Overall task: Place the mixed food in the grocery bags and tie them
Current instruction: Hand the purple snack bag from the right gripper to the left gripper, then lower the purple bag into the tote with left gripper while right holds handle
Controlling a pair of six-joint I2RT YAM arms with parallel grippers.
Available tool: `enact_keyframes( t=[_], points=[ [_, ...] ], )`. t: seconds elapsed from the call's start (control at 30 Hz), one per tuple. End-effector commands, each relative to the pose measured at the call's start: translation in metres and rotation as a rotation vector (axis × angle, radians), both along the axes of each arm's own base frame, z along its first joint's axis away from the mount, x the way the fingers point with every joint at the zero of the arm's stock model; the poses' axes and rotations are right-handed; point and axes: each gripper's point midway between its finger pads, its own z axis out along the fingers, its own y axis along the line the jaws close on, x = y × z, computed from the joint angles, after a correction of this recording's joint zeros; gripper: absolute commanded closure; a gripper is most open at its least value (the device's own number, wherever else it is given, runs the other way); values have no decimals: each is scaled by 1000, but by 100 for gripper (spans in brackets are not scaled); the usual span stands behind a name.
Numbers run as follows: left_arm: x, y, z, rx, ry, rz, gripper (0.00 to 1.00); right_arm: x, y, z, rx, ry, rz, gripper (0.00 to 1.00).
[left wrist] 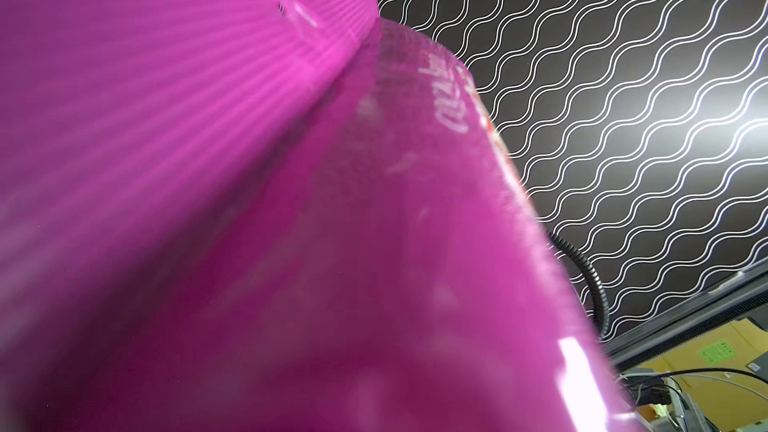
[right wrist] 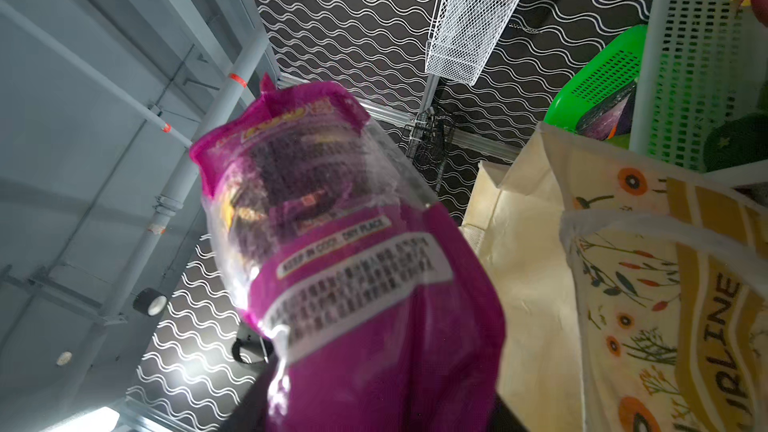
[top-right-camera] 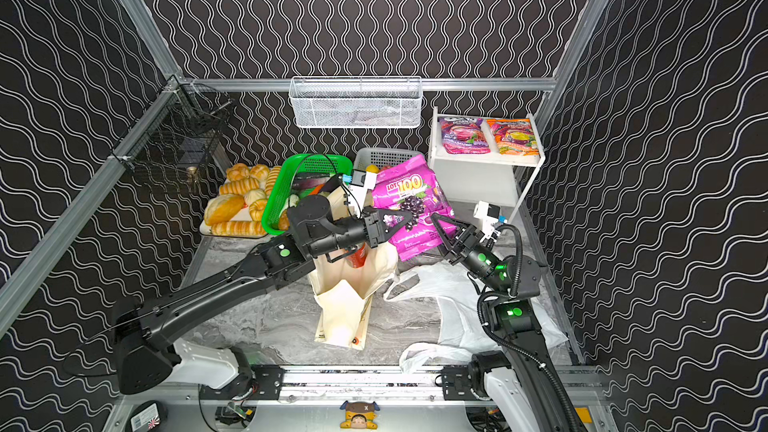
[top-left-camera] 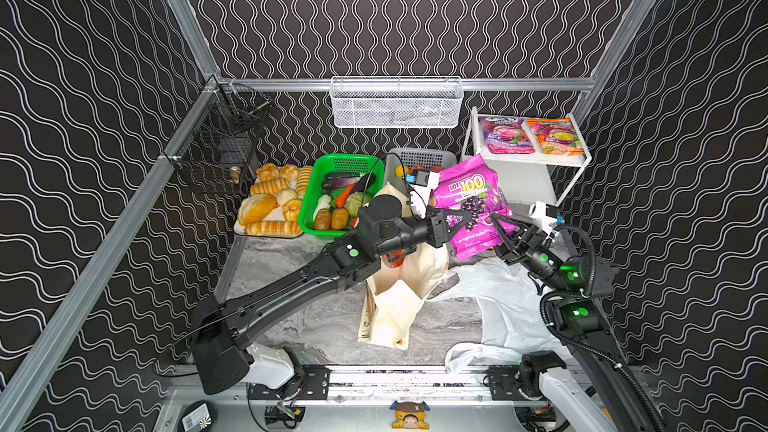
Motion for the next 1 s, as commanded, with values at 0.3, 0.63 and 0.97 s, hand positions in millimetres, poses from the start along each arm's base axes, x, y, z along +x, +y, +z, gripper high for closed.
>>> enact_keyframes(
  t=[0.3,0.63,0.97],
  points=[
    [2,81,16,336,-158,228,83,3,5,-22,-299,-1,-11,33],
    [13,157,-35,873,-118,330,85,14,10,-51,-523,138,1,31],
    [8,147,-75,1054,-21,166,85,17,70,-108,-776,285,139,28]
  ],
)
